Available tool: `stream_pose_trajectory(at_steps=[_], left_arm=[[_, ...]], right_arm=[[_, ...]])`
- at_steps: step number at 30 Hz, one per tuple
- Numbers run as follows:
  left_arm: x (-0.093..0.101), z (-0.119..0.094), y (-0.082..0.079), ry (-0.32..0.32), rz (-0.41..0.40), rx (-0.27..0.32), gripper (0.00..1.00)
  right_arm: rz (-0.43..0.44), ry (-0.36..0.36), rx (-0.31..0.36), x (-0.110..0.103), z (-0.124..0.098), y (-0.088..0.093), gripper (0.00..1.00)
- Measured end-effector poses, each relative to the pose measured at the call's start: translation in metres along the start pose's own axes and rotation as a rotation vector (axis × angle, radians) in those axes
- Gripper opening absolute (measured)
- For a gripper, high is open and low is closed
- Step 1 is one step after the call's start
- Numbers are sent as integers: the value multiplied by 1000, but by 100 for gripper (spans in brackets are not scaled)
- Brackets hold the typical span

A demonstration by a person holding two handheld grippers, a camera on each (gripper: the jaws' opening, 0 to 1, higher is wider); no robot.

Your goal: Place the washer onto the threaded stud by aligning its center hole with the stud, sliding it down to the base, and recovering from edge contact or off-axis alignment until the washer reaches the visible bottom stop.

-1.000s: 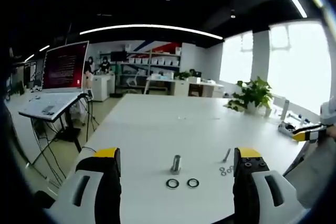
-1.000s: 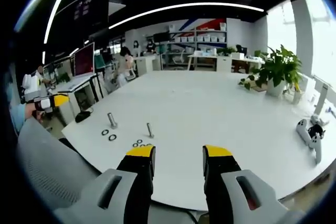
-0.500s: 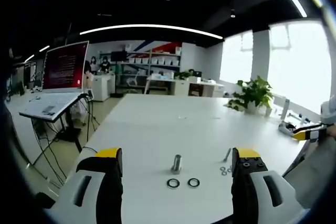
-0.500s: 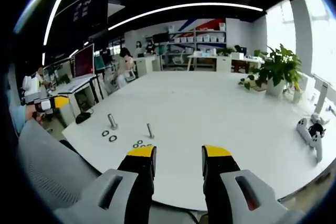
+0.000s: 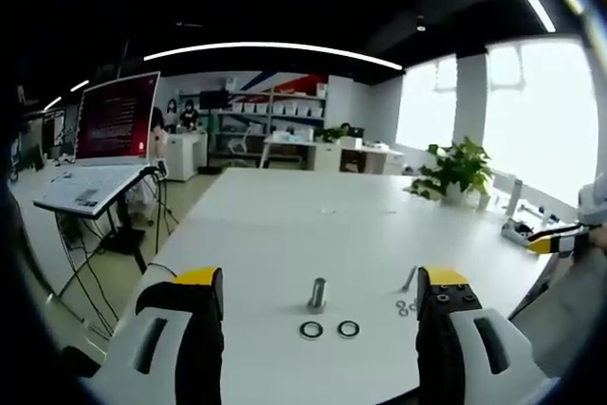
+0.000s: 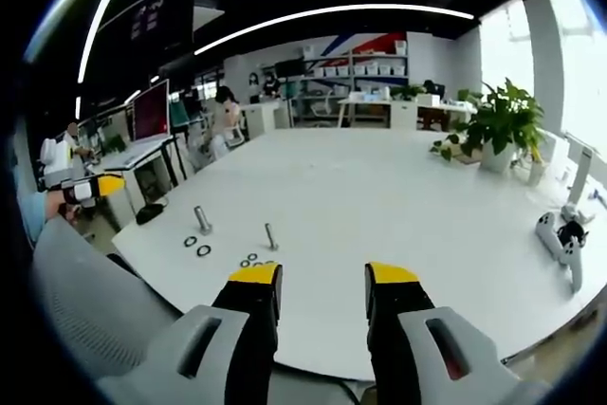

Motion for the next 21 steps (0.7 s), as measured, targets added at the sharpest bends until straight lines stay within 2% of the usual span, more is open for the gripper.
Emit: stream_pose_trajectory(at_steps=[16, 19, 21], left_arm=[[0, -1, -1, 5, -4, 5, 81], [0, -1, -1, 5, -5, 7, 80], [1, -1, -1, 8, -4, 8, 80]], right_arm=[[0, -2, -22, 0, 1, 2, 40], [3, -15, -46, 0, 2, 4, 39], [11, -49, -25, -3, 3, 3, 37]])
Point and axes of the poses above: the point that each gripper's makers call its tool centre point, and the gripper's own axes: z roughly forward along the fingers, x roughly to its right, y roughly out of its underside, the point moved 8 cm from there along -z, roughly backward along the fingers, and after that the axes turned 13 degrees about -y, right-handed, at the moved point
